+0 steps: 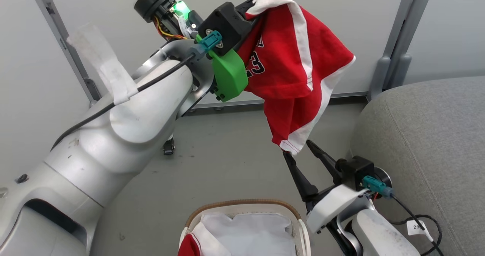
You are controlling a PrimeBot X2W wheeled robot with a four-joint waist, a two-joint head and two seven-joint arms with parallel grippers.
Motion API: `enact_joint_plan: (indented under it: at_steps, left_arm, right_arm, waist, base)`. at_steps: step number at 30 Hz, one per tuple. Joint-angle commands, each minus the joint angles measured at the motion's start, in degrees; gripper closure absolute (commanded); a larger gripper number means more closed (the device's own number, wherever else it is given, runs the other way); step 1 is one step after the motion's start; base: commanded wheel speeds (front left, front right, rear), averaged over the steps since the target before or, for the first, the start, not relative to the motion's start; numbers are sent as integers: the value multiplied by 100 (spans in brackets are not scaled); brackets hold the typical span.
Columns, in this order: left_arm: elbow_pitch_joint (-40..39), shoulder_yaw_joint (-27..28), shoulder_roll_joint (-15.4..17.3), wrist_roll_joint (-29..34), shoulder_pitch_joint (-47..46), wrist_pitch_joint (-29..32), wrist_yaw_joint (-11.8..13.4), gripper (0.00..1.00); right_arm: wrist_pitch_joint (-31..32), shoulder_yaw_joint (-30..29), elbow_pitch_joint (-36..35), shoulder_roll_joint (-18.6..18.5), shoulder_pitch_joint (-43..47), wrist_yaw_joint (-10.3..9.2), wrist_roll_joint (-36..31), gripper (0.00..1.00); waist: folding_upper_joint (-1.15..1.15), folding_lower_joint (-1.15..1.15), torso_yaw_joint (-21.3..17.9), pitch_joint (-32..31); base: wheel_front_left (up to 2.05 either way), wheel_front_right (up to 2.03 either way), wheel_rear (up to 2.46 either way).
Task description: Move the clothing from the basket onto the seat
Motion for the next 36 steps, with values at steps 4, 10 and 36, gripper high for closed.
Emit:
enact_joint_plan:
  at_steps: [4,10,36]
  left_arm:
    - [-22,-76,-45,-93,-142,-53,-11,100]
    - [-82,-130,-84,-190,-134,-94,-11,100]
    - [-274,-271,-27,-697,242,-73,45,100]
  right_arm:
    - [-12,-155,7,-31,-226,-6,46,0]
    - [-12,-527,-68,-27,-340,-6,-17,0]
    - [-12,-474,68,-25,-1100,-6,94,100]
  waist:
    - [0,0,71,-24]
    - [0,0,108,-72]
    - [0,0,294,-115]
  base:
    - [0,0,0]
    - [0,0,0]
    - [0,0,0]
